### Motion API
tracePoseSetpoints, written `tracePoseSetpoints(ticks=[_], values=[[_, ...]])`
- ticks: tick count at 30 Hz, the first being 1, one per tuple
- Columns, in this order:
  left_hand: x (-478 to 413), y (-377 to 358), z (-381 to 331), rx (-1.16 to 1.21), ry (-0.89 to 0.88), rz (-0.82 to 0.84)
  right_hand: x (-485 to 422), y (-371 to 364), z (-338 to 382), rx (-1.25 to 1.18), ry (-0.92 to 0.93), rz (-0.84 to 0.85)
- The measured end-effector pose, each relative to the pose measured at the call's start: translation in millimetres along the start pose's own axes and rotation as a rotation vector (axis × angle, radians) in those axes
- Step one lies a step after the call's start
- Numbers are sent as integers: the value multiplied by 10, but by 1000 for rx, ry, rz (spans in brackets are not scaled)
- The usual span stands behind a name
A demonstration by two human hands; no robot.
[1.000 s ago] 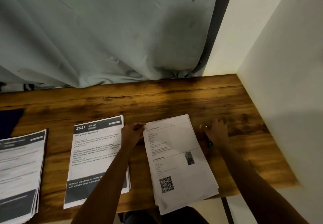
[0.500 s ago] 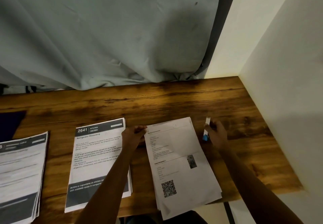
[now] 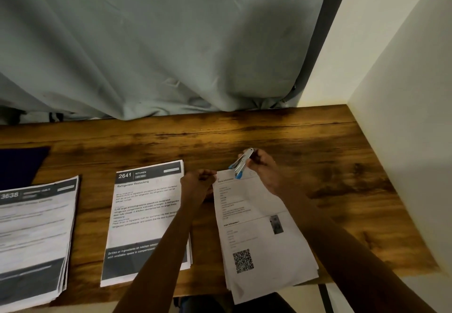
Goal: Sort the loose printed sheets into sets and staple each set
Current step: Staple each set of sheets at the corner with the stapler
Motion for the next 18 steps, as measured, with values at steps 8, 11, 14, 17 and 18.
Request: tracePoseSetpoints(ticks=[8, 11, 14, 17, 18], values=[[6, -14, -54, -66, -55, 7, -81, -137, 14, 76, -5, 34], [12, -12, -68, -70, -70, 18, -87, -188, 47, 122, 1, 35], [15, -15, -55, -67, -76, 10, -111, -239, 71, 131, 16, 64], [12, -26, -30, -42, -62, 19, -157, -274, 85, 201, 30, 77], [8, -25, -20, -39, -53, 23, -175, -286, 87, 233, 32, 80]])
Point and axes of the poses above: each hand's wrist, its own x-axis away from the middle knuckle, its own y-axis out of the back of the hand, z = x × y, the point moved 5 cm from there along -x, towards the middle knuckle, and after that the axes turned 5 degrees about -y, right-handed, at the moved point
